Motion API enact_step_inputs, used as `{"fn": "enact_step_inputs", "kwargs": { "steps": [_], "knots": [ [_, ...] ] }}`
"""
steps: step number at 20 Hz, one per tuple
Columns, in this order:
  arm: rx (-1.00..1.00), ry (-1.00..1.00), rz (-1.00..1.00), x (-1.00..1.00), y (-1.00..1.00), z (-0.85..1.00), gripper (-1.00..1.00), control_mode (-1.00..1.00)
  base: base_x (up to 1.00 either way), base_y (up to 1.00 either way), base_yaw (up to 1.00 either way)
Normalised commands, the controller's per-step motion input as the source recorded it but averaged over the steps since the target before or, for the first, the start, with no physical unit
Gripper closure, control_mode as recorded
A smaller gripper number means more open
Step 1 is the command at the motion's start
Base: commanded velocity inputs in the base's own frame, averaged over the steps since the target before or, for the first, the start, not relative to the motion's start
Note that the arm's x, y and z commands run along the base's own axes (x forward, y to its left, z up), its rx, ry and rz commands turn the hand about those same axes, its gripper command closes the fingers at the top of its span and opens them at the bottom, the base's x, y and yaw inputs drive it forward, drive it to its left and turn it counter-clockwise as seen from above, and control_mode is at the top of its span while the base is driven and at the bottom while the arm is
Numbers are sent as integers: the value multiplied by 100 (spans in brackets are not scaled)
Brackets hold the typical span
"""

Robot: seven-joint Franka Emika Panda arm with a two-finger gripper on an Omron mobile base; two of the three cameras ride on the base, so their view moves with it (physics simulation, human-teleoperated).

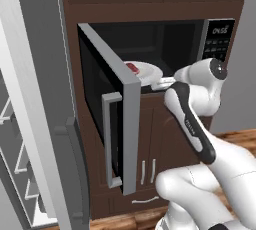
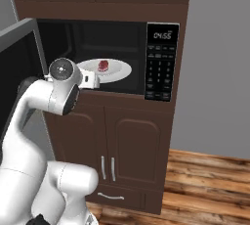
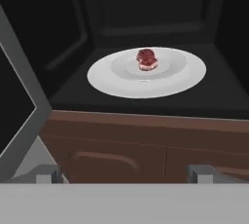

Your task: Transport the steak from the fridge to the microwave and turn on the microwave.

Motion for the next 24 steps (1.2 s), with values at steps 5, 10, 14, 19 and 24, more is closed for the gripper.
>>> {"fn": "enact_step_inputs", "kwargs": {
  "steps": [5,10,14,19,24],
  "knots": [
    [3,0,6,-65,-5,6,-100,-100,0,0,0],
    [0,-3,13,-65,-1,17,-100,-100,0,0,0],
    [0,0,20,-53,0,14,-100,-100,0,0,0],
    [0,0,23,-42,0,12,-100,-100,0,0,0],
    [0,0,25,-47,0,11,-100,-100,0,0,0]
  ]
}}
